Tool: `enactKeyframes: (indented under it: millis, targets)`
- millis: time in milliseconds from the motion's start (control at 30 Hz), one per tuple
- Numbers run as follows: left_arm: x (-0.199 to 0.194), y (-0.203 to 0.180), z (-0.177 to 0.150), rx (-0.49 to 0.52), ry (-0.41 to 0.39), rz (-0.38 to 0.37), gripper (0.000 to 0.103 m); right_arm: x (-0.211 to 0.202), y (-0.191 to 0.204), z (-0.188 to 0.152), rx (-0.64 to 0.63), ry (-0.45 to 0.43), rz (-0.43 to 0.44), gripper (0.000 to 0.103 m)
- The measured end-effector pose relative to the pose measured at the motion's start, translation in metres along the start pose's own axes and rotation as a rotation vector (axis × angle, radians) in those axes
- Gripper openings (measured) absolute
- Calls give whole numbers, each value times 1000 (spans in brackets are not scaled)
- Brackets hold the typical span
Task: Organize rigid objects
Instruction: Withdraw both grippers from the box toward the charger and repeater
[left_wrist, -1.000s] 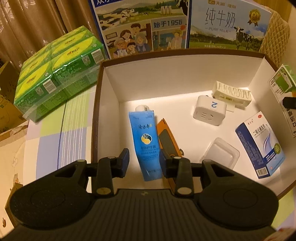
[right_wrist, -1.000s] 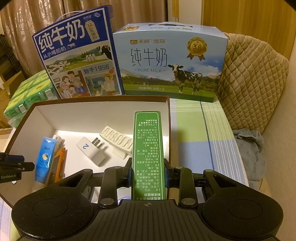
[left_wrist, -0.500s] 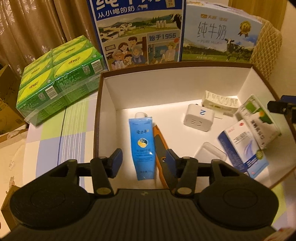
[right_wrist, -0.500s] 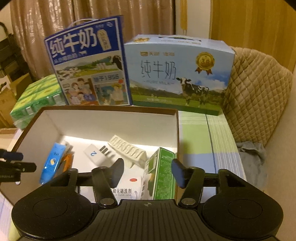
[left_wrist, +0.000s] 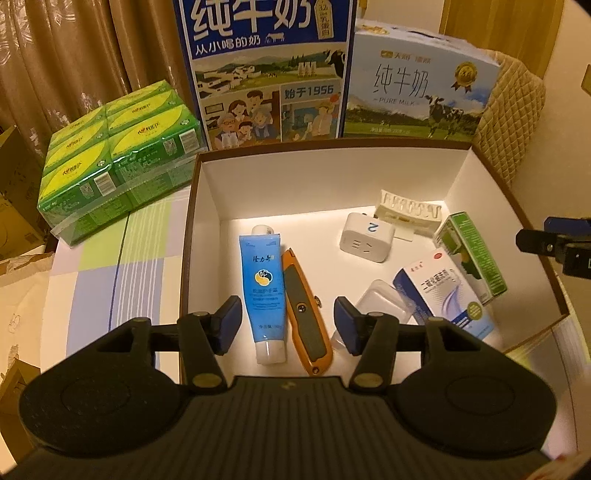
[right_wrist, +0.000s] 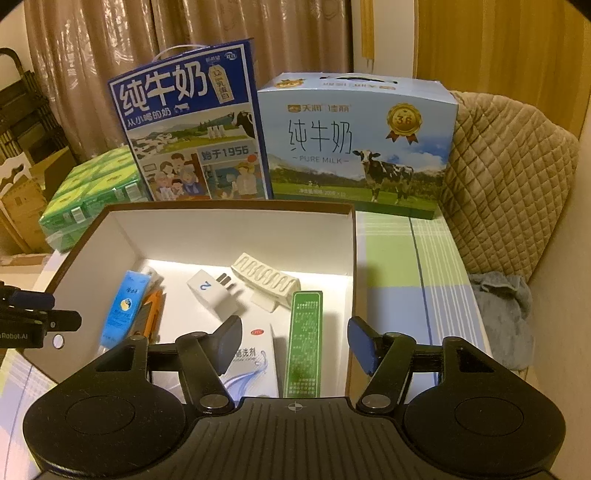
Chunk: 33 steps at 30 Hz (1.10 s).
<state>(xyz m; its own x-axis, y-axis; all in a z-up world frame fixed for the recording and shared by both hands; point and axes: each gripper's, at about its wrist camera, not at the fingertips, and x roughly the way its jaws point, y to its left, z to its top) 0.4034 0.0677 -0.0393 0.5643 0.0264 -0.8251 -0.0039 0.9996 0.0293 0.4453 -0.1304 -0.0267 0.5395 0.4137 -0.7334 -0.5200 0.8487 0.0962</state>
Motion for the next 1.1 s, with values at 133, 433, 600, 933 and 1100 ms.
enactKeyframes:
  millis: [133, 433, 600, 933, 1100]
  targets:
    - [-11, 0, -2, -7, -16, -6, 51, -9, 1, -3, 5, -9, 4, 61]
    - [-36, -2, -13, -26, -51, -29, 52, -34, 6, -9, 15, -35, 26, 61]
    - [-50, -1, -27, -47, -58, -42, 52, -51, 9, -21, 27, -45, 49, 61]
    - [-80, 5, -62, -96, -68, -64, 52, -76, 14, -57, 46, -15, 84, 61]
    - [-89, 7, -80, -112, -56, -65, 52, -87, 14, -71, 52, -11, 102, 61]
